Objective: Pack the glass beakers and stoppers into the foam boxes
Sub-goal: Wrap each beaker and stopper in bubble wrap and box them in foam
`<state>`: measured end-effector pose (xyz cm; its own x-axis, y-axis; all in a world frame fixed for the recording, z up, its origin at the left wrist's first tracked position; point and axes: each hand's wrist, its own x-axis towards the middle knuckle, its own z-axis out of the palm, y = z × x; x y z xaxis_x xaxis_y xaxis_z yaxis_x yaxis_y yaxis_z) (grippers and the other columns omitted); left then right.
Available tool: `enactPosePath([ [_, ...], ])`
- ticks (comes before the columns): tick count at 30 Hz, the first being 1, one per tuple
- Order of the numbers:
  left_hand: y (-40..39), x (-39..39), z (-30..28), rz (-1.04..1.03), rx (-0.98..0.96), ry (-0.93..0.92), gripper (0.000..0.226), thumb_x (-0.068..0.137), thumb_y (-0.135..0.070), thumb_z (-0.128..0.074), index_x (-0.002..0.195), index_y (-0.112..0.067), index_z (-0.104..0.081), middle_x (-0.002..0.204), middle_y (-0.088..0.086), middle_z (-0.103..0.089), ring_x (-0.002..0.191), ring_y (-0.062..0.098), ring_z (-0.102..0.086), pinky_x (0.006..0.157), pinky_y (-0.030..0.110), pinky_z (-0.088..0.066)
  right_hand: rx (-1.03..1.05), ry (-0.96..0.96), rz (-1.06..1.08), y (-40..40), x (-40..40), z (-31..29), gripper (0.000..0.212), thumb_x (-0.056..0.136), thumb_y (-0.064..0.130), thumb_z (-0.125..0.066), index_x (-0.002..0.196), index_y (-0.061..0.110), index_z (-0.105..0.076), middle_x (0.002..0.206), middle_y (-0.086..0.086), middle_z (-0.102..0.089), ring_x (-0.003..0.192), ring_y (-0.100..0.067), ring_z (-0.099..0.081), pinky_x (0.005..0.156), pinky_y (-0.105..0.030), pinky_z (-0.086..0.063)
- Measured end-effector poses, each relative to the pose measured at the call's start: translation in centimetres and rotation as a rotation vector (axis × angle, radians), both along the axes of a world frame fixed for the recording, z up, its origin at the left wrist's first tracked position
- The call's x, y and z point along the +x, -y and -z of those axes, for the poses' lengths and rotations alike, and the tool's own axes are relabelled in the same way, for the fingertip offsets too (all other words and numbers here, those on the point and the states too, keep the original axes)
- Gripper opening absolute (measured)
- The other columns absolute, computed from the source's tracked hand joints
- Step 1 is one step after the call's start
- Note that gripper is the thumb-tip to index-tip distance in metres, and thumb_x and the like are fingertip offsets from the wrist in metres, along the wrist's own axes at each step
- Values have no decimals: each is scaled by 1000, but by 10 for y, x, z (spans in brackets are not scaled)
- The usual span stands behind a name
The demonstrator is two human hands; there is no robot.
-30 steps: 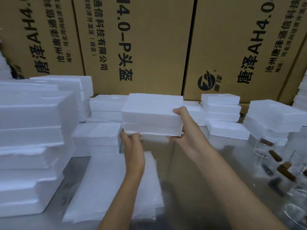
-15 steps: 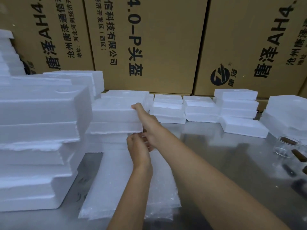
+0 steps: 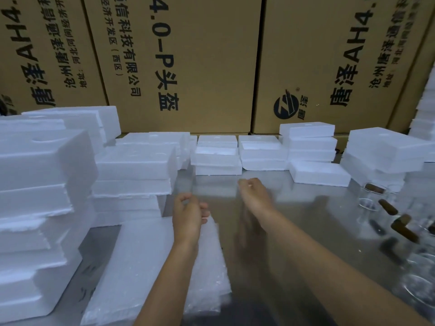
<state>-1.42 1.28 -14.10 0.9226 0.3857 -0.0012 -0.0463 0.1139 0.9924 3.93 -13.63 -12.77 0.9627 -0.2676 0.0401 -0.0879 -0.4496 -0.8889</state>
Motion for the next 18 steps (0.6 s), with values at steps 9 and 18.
enactPosePath([
  [9,26,0,3,151,415,84,17,98,-17,-50,87,-24,-60,79,-6,-67,74,13,-60,68,29,-45,-535,134,-53,100,-32,49,15,87,11,-58,72,11,-54,80,-9,-56,84,-32,-55,70,-33,-34],
  [18,51,153,-40,199,1210,-39,62,96,-18,-50,153,-12,-26,157,12,-28,140,34,-31,112,44,-32,-374,243,-12,105,-19,51,40,85,11,-58,60,29,-32,79,1,-47,91,-25,-51,79,-30,-35],
])
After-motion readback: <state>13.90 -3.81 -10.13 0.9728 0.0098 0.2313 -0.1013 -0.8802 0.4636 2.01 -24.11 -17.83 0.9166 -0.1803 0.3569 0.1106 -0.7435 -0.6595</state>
